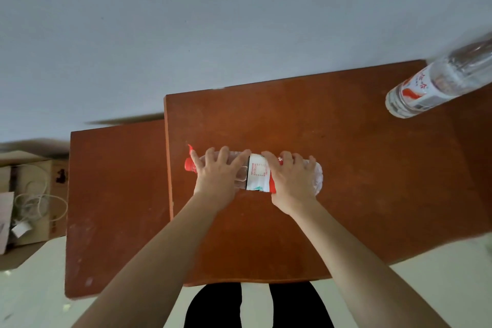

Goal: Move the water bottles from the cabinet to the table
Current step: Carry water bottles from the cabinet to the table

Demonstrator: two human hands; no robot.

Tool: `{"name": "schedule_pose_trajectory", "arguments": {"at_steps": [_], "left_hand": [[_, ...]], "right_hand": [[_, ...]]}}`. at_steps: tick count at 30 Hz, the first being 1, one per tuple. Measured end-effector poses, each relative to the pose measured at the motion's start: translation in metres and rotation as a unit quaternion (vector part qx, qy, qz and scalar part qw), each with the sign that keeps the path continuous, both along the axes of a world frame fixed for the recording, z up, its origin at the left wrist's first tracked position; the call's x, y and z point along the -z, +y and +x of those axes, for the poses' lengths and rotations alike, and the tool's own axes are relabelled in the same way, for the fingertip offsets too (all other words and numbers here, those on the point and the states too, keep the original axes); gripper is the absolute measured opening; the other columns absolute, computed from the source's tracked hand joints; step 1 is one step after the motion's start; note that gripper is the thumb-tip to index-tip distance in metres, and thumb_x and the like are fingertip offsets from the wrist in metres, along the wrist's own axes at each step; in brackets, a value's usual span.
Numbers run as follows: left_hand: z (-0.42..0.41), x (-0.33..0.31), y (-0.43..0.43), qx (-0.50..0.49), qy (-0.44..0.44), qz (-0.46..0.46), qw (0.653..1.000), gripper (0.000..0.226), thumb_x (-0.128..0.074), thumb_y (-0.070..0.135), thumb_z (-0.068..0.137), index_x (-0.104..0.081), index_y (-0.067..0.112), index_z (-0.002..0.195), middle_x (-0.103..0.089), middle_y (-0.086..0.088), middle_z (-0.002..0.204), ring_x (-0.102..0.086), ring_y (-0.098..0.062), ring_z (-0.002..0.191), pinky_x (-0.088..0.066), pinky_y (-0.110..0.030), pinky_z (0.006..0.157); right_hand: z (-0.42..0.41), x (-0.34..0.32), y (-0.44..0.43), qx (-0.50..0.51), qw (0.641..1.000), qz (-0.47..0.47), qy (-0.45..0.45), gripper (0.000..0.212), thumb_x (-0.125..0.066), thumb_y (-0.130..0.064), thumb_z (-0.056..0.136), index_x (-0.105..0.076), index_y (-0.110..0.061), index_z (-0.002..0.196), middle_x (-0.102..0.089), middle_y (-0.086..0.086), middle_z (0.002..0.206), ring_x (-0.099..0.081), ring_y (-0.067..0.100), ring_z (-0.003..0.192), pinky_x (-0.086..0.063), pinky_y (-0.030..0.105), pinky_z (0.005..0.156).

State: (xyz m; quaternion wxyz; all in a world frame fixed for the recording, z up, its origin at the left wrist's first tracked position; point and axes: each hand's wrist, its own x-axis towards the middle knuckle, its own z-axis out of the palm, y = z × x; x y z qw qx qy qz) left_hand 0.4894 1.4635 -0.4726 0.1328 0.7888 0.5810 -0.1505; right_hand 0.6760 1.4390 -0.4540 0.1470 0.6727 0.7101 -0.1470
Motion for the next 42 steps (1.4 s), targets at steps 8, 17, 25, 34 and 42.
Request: {"name": "schedule_pose_trajectory", "arguments": {"at_steps": [8,17,25,34,42], "left_hand": [[0.008,-0.008,-0.051,-0.025,0.023,-0.003,0.999,0.083,-0.065,0.043,0.089,-0.006,0.044,0.147,-0.038,-0.007,0.141,-0.038,-0.039,0.128,-0.037,-0.057,0.106],[0.032,-0.043,-0.163,-0.104,0.033,-0.031,0.994,0.078,-0.068,0.036,0.083,-0.019,0.04,0.144,-0.048,-0.007,0.132,-0.048,-0.039,0.12,-0.045,-0.061,0.098],[-0.011,-0.137,-0.201,-0.286,0.047,0.089,0.953,0.085,-0.074,0.038,0.078,-0.021,0.043,0.144,-0.045,-0.005,0.14,-0.043,-0.034,0.128,-0.041,-0.06,0.105],[-0.133,-0.351,-0.302,-0.377,0.094,0.403,0.829,0.082,-0.085,0.04,0.071,-0.046,0.031,0.143,-0.054,-0.019,0.134,-0.051,-0.046,0.122,-0.043,-0.067,0.096],[-0.228,-0.483,-0.562,-0.42,0.25,0.528,0.695,0.094,-0.084,0.023,0.072,-0.032,0.029,0.15,-0.052,-0.023,0.142,-0.05,-0.051,0.126,-0.042,-0.066,0.099]], "right_hand": [[0.007,-0.009,-0.033,-0.055,0.998,-0.005,0.007,0.103,-0.087,-0.042,0.073,-0.017,-0.036,0.149,-0.044,0.011,0.145,-0.041,0.036,0.136,-0.024,0.063,0.114],[0.034,-0.026,-0.106,-0.168,0.983,-0.066,0.041,0.091,-0.08,-0.039,0.079,-0.017,-0.029,0.144,-0.045,0.01,0.14,-0.043,0.034,0.133,-0.028,0.062,0.114],[-0.023,-0.11,-0.074,-0.348,0.931,0.056,0.101,0.086,-0.08,-0.039,0.078,-0.025,-0.034,0.145,-0.048,0.009,0.143,-0.045,0.034,0.133,-0.029,0.059,0.114],[-0.174,-0.328,-0.12,-0.472,0.753,0.379,0.257,0.068,-0.078,-0.024,0.079,-0.052,-0.025,0.142,-0.056,0.008,0.132,-0.052,0.035,0.123,-0.034,0.06,0.108],[-0.327,-0.454,-0.335,-0.538,0.552,0.491,0.406,0.071,-0.081,-0.024,0.075,-0.051,-0.017,0.139,-0.058,0.009,0.136,-0.053,0.036,0.124,-0.034,0.062,0.108]]}}
